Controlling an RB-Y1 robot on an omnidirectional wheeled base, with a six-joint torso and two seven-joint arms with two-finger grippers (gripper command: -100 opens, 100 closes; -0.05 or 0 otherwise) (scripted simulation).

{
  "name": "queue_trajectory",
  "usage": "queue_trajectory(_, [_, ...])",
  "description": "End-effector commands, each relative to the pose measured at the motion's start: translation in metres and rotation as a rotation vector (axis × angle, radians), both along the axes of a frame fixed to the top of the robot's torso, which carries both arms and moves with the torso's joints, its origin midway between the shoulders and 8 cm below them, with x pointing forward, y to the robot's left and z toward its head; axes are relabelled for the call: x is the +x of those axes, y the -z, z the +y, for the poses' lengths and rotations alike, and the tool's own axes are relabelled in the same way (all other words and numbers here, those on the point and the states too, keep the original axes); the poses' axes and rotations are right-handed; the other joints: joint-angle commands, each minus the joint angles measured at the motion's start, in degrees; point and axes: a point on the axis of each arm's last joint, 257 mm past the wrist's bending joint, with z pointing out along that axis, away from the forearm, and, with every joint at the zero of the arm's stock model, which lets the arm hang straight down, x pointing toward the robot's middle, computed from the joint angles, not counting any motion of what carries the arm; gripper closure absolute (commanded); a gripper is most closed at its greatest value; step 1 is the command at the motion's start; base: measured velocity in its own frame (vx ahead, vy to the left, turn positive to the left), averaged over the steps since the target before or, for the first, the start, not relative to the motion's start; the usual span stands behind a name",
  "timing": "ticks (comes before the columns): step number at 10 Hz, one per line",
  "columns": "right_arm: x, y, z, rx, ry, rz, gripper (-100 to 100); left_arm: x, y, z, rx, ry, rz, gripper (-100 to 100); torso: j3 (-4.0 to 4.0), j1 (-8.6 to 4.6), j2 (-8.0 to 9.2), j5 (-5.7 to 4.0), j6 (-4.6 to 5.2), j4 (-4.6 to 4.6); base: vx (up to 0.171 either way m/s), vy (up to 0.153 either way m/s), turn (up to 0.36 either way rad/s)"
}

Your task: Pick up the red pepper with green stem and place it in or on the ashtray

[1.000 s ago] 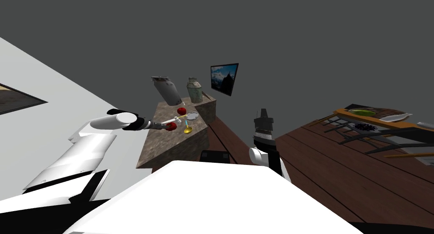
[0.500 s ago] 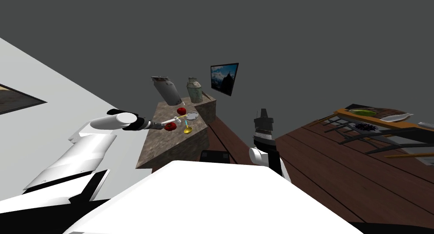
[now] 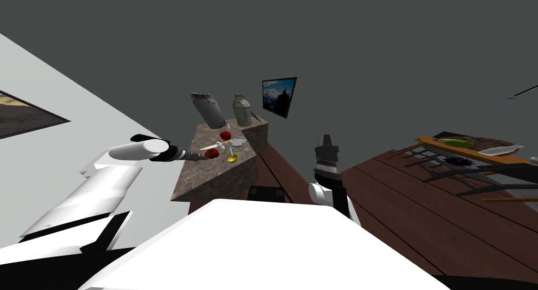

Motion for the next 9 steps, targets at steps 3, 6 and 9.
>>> queue_trajectory(3, [0.000,0.000,0.000,0.000,0.000,0.000,0,-0.003,-0.006,0.015,0.083,0.055,0.008,-100,-0.05,0.09,-0.08,0.03,0.01,-0.02,-0.045,-0.078,0.059])
queue_trajectory(6, [0.000,0.000,0.000,0.000,0.000,0.000,0,-0.004,-0.011,0.027,0.142,0.088,0.012,-100,-0.08,0.19,-0.13,0.05,0.00,-0.03,-0.037,-0.057,0.061])
queue_trajectory(9, [0.000,0.000,0.000,0.000,0.000,0.000,0,0.011,-0.006,0.010,0.047,0.015,-0.040,-100,-0.24,0.71,-0.40,0.16,0.04,-0.10,0.025,0.079,-0.097])
